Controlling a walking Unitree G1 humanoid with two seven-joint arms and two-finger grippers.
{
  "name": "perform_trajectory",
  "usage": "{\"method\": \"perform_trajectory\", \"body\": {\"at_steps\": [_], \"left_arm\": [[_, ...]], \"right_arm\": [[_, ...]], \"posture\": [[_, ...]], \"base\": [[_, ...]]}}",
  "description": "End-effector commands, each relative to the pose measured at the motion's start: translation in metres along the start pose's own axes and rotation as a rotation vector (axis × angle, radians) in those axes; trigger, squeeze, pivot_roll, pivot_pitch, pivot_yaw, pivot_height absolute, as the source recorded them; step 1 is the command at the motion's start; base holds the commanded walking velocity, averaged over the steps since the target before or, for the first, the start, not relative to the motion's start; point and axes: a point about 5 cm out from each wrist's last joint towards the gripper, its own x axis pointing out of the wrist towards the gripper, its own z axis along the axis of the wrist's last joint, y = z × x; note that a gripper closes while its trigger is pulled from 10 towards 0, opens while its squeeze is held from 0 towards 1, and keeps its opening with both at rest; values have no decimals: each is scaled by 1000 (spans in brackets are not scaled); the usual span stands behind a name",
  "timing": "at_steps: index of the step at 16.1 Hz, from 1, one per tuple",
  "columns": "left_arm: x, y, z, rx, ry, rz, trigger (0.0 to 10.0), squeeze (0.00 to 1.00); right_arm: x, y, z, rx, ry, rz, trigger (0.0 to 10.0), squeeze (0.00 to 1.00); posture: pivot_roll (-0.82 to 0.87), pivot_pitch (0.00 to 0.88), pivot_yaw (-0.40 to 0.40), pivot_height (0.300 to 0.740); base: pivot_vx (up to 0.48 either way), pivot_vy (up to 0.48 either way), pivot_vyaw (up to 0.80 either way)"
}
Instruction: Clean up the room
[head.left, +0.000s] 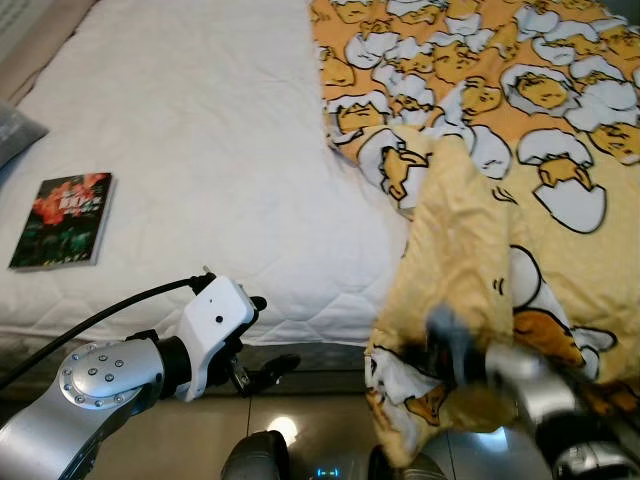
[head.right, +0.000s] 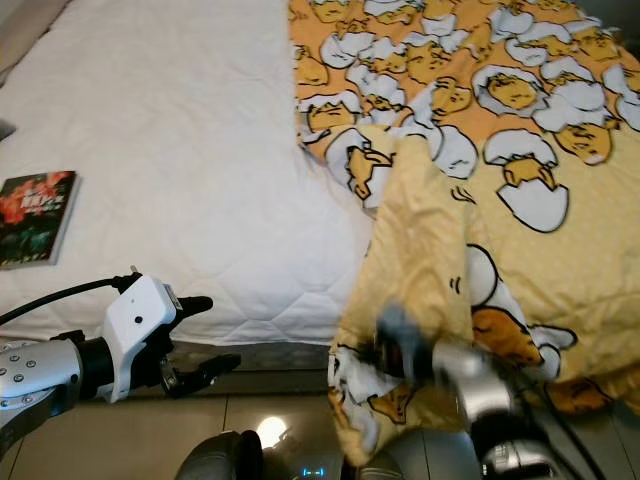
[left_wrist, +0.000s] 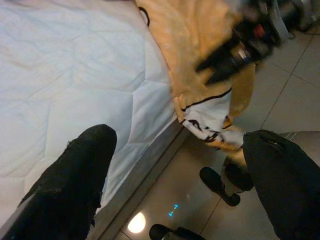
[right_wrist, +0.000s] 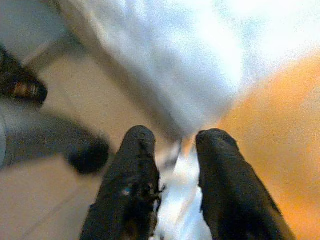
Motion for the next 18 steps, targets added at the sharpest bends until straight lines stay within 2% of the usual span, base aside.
{"method": "perform_trajectory", "body": {"at_steps": [1, 2, 3, 4, 5, 6, 7, 9, 12, 13, 15, 18], "left_arm": [[0, -2, 0, 5, 9, -12, 10000, 0], [0, -2, 0, 5, 9, -12, 10000, 0], [0, -2, -1, 6, 9, -13, 10000, 0], [1, -2, 0, 7, 8, -12, 10000, 0], [1, -2, 0, 8, 7, -11, 10000, 0], [1, -2, 0, 9, 6, -10, 10000, 0], [2, -1, 1, 10, 4, -8, 10000, 0], [3, -1, 2, 12, 0, -5, 10000, 0], [3, 0, 2, 10, -3, -1, 10000, 0], [3, -1, 2, 9, -2, -3, 10000, 0], [1, -1, 3, 10, -1, -6, 10000, 0], [-1, -2, 2, 10, 9, -13, 10000, 0]], "right_arm": [[1, 1, 7, 27, -43, -1, 10000, 1000], [5, -3, 25, 17, -111, -29, 10000, 1000], [8, -3, 33, 22, -145, -31, 10000, 1000], [12, -7, 44, -8, -169, -90, 10000, 1000], [18, -12, 52, -8, -179, -200, 10000, 1000], [21, -14, 55, -15, -174, -256, 10000, 1000], [28, -18, 58, -15, -154, -391, 10000, 1000], [42, -18, 56, 51, -146, -591, 10000, 1000], [56, -12, 47, 70, -46, -713, 10000, 1000], [61, -10, 43, 63, 4, -738, 10000, 0], [62, -11, 42, 14, 52, -810, 10000, 0], [63, -14, 49, 35, 28, -880, 10000, 0]], "posture": [[141, 160, 37, 740], [142, 158, 37, 740], [142, 157, 36, 740], [143, 156, 35, 740], [143, 156, 36, 740], [144, 158, 36, 740], [144, 158, 37, 740], [147, 161, 40, 740], [155, 169, 46, 740], [158, 174, 50, 740], [167, 185, 55, 740], [175, 192, 59, 740]], "base": [[0, 0, 0], [0, 0, 0], [0, 0, 0], [0, 0, 0], [0, 0, 0], [0, 0, 0], [0, 0, 0], [0, 0, 0], [0, 0, 0], [0, 0, 0], [0, 0, 0], [0, 0, 0]]}}
